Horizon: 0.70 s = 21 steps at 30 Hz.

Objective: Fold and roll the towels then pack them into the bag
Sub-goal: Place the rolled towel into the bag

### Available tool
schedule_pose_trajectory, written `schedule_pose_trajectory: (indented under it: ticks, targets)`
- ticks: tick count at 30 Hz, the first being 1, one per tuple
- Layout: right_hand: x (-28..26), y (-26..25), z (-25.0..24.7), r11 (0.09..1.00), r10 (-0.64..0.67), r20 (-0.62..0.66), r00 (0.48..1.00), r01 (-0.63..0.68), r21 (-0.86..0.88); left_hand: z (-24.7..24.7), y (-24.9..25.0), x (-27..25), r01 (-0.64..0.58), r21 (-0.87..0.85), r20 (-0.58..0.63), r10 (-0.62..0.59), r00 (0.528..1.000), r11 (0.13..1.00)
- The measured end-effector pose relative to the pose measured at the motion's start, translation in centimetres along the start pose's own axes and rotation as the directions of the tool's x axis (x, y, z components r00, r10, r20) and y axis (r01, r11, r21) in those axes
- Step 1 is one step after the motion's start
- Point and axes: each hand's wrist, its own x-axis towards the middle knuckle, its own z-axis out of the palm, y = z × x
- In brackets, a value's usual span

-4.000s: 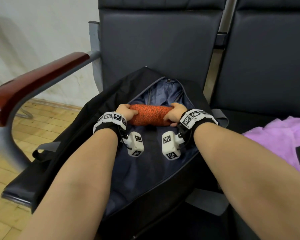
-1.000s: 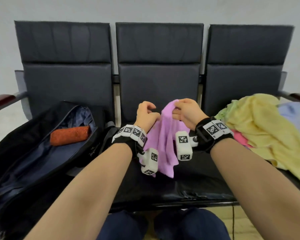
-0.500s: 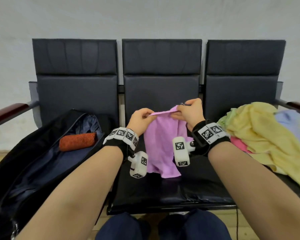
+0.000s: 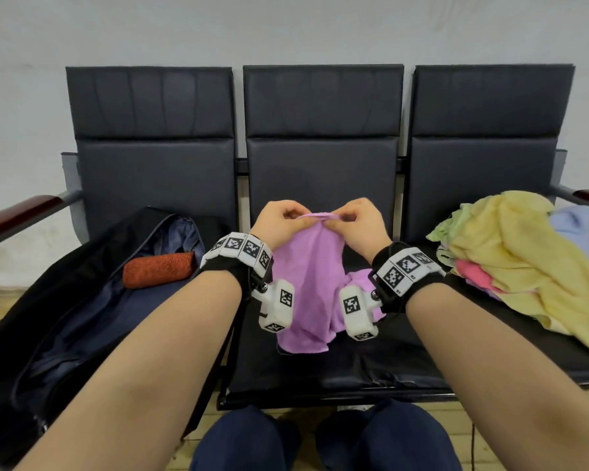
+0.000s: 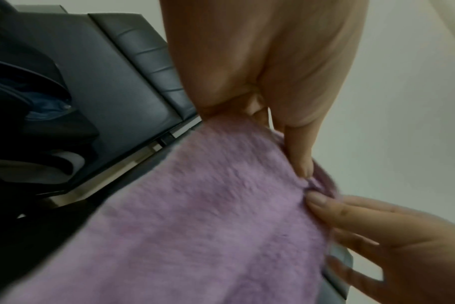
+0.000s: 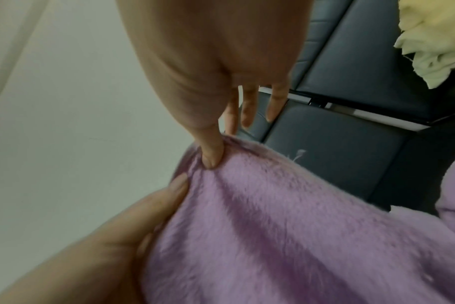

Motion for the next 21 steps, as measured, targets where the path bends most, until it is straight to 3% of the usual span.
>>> schedule_pose_trajectory:
  ticks: [4,8,12,18,21]
  targets:
    - [0.3,1.2,-0.9,0.973,0.204,-0.215,0.955,-0.174,0.15,0.0,-1.8,-0.7,0.122,0.038,0.069,-0.125,0.99,0.992]
    - [0.3,2.0,-1.8,0.957,0.244,-0.3,0.922,-0.18,0.227,0.3,-3.4,-1.4,0.145,0.14,0.18,-0.169,0.969,0.979]
    - [0.2,2.1,-1.6,0.958,0.196,-0.169,0.966,-0.152,0.242,1.6,-2.7,-1.5,0.194,0.058,0.17,-0.201,0.965,0.979]
    - [-0.3,0.9,-1.5,0.887,0.139,0.015,0.99,-0.131,0.442,3.0,-1.6,-1.0,0.106,0.019,0.249,-0.107,0.962,0.994]
    - [-0.3,1.1,-1.9,0.861,0.155,0.014,0.988,-0.141,0.488,2.7,-2.3,-1.2,0.149,-0.028,0.212,-0.14,0.967,0.988]
